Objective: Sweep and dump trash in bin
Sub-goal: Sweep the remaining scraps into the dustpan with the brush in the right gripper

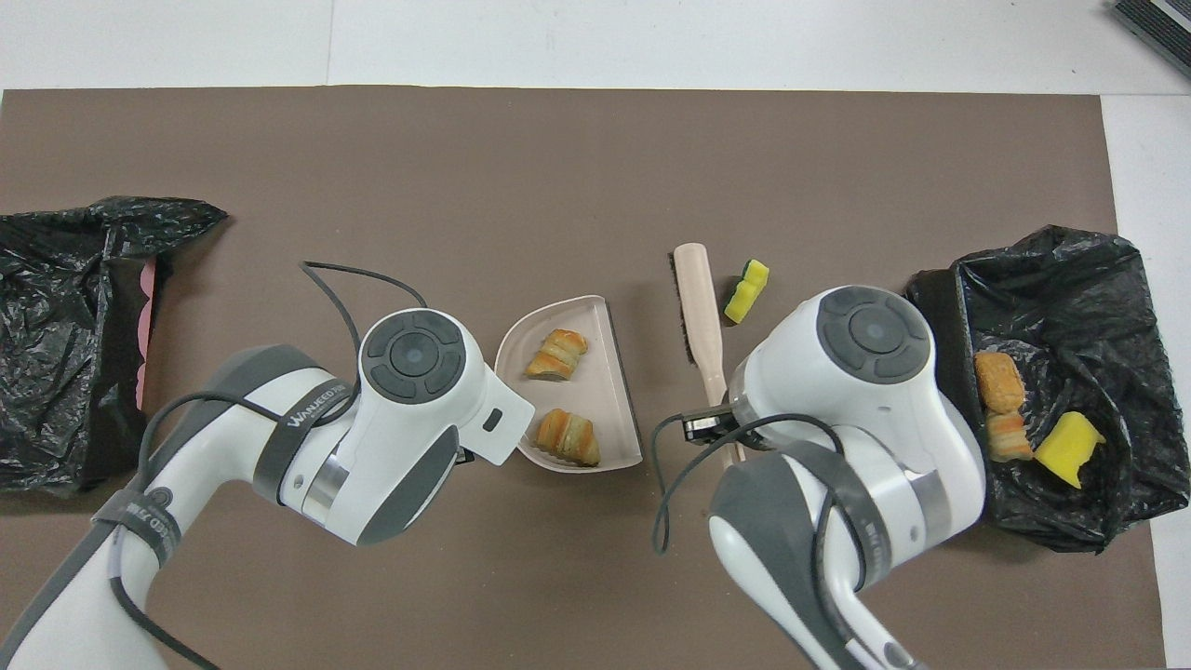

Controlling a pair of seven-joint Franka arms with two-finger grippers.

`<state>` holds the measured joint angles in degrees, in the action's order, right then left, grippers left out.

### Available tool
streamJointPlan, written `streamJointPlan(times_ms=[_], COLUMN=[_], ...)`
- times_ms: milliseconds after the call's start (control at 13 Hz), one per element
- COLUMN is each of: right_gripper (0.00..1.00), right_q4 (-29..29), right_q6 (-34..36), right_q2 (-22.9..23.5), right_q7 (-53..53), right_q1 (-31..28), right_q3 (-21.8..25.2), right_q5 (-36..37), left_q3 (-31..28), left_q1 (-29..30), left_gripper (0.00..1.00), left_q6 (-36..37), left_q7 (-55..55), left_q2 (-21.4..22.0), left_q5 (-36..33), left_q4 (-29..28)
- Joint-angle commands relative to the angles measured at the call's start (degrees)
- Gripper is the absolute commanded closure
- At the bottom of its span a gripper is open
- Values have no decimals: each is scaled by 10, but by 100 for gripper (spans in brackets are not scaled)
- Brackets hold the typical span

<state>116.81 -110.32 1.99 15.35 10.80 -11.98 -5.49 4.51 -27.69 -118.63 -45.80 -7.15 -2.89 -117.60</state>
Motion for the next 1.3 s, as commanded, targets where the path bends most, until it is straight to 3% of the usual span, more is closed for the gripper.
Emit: streamJointPlan(times_ms=[0, 613, 997, 1227], right_gripper=[100, 100, 100, 100], right_q4=[-9, 58, 67, 62], right_q6=[12, 35, 27, 7], right_q2=[10, 7, 7, 12], right_q7=[-8, 20, 7, -31], right_q1=[-48, -140, -132, -110], right_q3=[-8, -7, -16, -25], right_q5=[54, 213, 203, 146], left_q3=[1, 3, 1, 1], left_q1=[10, 0, -18, -30], left_gripper=[100, 100, 100, 100], left_q6=[17, -5, -16, -29], left_q7=[7, 61, 126, 126], left_q2=[-12, -10, -4, 5], left_q5=[25, 24, 21, 19], left_q4=[25, 17, 5, -16])
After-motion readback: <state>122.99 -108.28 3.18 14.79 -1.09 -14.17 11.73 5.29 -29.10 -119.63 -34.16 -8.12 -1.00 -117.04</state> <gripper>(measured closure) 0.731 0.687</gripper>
